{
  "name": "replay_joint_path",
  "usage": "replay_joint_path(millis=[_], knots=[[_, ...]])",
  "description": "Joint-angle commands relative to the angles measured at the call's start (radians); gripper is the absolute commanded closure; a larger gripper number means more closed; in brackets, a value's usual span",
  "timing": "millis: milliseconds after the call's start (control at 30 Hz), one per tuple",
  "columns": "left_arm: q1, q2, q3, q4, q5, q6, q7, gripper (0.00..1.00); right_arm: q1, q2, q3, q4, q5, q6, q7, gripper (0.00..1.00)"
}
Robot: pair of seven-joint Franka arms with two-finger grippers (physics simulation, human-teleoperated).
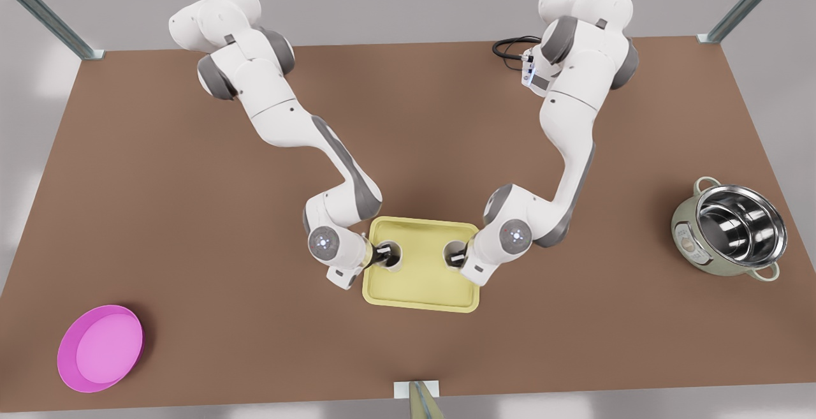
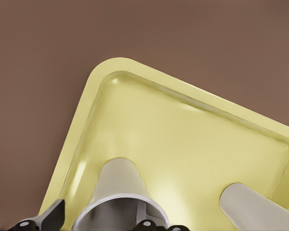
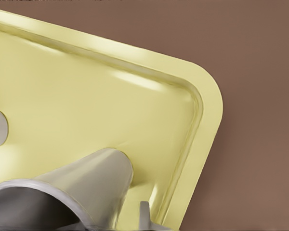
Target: Use both arms to respectively pick up the white IKEA cups from the middle-left and middle-right positions, then place the white IKEA cups onto the middle-middle tray, ensuring that the cups remain upright and do not tip over
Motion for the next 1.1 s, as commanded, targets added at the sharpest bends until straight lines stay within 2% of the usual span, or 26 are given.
replay_joint_path(millis=[0, 100, 200, 267, 333, 367, 400, 433, 500, 533, 600, 633, 733, 800, 867, 1067], knots=[[0.010, -0.020, -0.006, -0.004, 0.032, -0.024, -0.323, 0.00, 0.002, -0.002, -0.005, 0.001, -0.001, 0.005, 0.135, 0.00], [0.051, -0.098, -0.027, -0.025, 0.054, -0.124, -0.317, 0.00, 0.004, -0.008, -0.006, 0.002, -0.001, 0.004, 0.134, 0.00], [0.149, -0.315, -0.034, -0.013, 0.077, -0.441, -0.219, 0.00, 0.009, -0.036, -0.011, 0.002, 0.001, -0.009, 0.129, 0.00], [0.267, -0.448, -0.038, -0.011, 0.085, -0.653, 0.337, 0.00, 0.007, -0.072, -0.012, 0.002, 0.001, -0.030, 0.124, 0.00], [0.316, -0.484, -0.029, 0.038, 0.126, -0.796, 0.627, 0.00, 0.001, -0.140, -0.019, -0.009, 0.002, -0.113, 0.124, 0.00], [0.304, -0.539, -0.012, 0.050, 0.212, -0.864, 0.823, 0.00, -0.001, -0.171, -0.063, -0.010, -0.002, -0.194, 0.132, 0.00], [0.232, -0.657, 0.077, -0.105, 0.218, -0.749, 0.871, 0.00, -0.040, -0.183, -0.094, -0.010, -0.013, -0.288, 0.118, 0.00], [0.203, -0.724, 0.134, -0.185, 0.183, -0.643, 0.871, 0.00, -0.088, -0.181, -0.095, -0.019, -0.085, -0.372, 0.102, 0.00], [0.200, -0.680, 0.157, -0.162, 0.104, -0.659, 0.869, 0.00, -0.214, -0.189, -0.094, -0.069, -0.303, -0.447, -0.041, 0.00], [0.198, -0.671, 0.157, -0.162, 0.103, -0.661, 0.868, 0.00, -0.226, -0.183, -0.134, -0.065, -0.381, -0.447, -0.053, 0.00], [0.204, -0.669, 0.157, -0.165, 0.103, -0.670, 0.868, 0.00, -0.245, -0.210, -0.204, -0.049, -0.394, -0.449, -0.144, 0.00], [0.201, -0.668, 0.157, -0.165, 0.103, -0.686, 0.868, 0.00, -0.255, -0.296, -0.223, -0.033, -0.395, -0.470, -0.158, 0.00], [0.203, -0.668, 0.157, -0.165, 0.103, -0.686, 0.868, 0.00, -0.367, -0.477, -0.140, -0.071, -0.412, -0.625, -0.156, 0.00], [0.205, -0.668, 0.157, -0.165, 0.103, -0.686, 0.868, 0.00, -0.445, -0.648, -0.016, -0.233, -0.489, -0.625, -0.156, 0.00], [0.205, -0.668, 0.157, -0.165, 0.103, -0.686, 0.868, 0.00, -0.482, -0.766, 0.035, -0.323, -0.487, -0.624, -0.150, 0.00], [0.212, -0.668, 0.158, -0.165, 0.086, -0.686, 0.869, 0.00, -0.484, -0.789, 0.035, -0.334, -0.484, -0.622, -0.159, 0.00]])
